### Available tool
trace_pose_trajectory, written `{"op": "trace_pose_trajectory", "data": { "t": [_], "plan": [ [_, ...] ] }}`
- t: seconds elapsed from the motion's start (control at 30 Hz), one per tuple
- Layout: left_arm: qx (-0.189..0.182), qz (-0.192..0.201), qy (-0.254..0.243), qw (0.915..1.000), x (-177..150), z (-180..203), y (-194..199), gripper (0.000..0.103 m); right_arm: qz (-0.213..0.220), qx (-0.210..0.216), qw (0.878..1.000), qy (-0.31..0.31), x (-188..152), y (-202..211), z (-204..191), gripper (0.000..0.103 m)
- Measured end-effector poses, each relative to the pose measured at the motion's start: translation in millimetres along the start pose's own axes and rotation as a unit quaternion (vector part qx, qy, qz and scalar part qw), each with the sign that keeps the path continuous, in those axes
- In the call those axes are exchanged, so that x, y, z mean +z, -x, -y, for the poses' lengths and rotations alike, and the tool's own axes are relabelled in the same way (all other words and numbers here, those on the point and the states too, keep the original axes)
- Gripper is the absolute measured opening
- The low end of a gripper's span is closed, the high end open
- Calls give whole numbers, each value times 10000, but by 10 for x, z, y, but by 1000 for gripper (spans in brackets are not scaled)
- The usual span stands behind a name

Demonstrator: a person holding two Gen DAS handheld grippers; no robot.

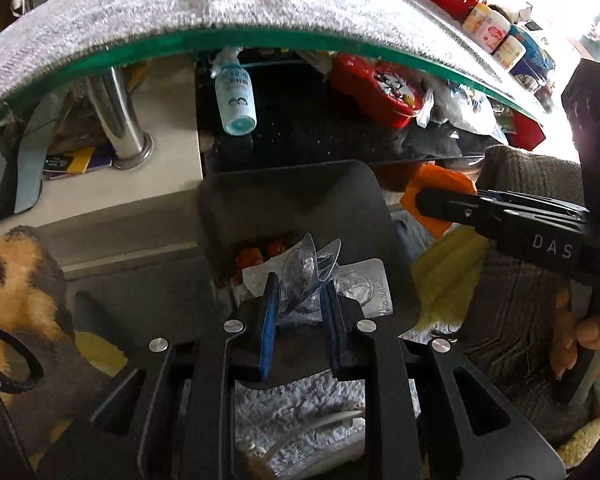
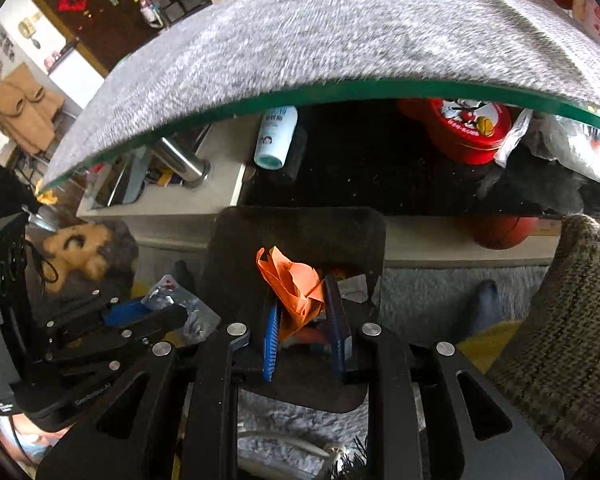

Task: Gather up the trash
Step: 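Lower both tools to the bin and open them to drop the items, then raise both open tools back over the table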

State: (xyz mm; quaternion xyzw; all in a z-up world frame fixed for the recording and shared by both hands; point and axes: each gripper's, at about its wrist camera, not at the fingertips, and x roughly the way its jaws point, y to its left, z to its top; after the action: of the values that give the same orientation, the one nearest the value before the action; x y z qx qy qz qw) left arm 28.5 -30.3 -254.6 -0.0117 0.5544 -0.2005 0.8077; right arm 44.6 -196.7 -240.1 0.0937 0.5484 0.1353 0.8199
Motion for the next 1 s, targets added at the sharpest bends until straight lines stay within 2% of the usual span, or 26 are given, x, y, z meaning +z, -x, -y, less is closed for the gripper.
{"op": "trace_pose_trajectory", "data": {
  "t": [0.17, 0.23, 0.33, 0.6, 0.67, 0.8, 0.9, 1.0],
  "plan": [
    [-57, -91, 73, 9999, 5, -38, -50, 20, -59, -21, 10000, -8, 11, -35, 20, 25],
    [-66, -118, 77, 9999, 11, -38, -59, 21, -71, -40, 10000, -37, 18, -45, 39, 36],
    [-71, -113, 93, 9999, 21, -41, -68, 28, -55, -70, 9999, -62, 21, -43, 65, 42],
    [27, -70, 153, 9999, 36, -72, -55, 60, 28, -119, 9997, -229, 30, 0, 140, 49],
    [69, -32, 165, 9998, 41, -83, -33, 66, 61, -124, 9995, -286, 34, 18, 167, 52],
    [98, 54, 216, 9997, 61, -103, 44, 81, 142, -147, 9992, -355, 33, 68, 196, 61],
    [54, 156, 293, 9994, 105, -107, 168, 88, 183, -83, 9987, -468, 52, 125, 222, 66],
    [-1, 284, 344, 9990, 178, -90, 337, 89, 246, 75, 9975, -651, 106, 251, 241, 67]
  ]
}}
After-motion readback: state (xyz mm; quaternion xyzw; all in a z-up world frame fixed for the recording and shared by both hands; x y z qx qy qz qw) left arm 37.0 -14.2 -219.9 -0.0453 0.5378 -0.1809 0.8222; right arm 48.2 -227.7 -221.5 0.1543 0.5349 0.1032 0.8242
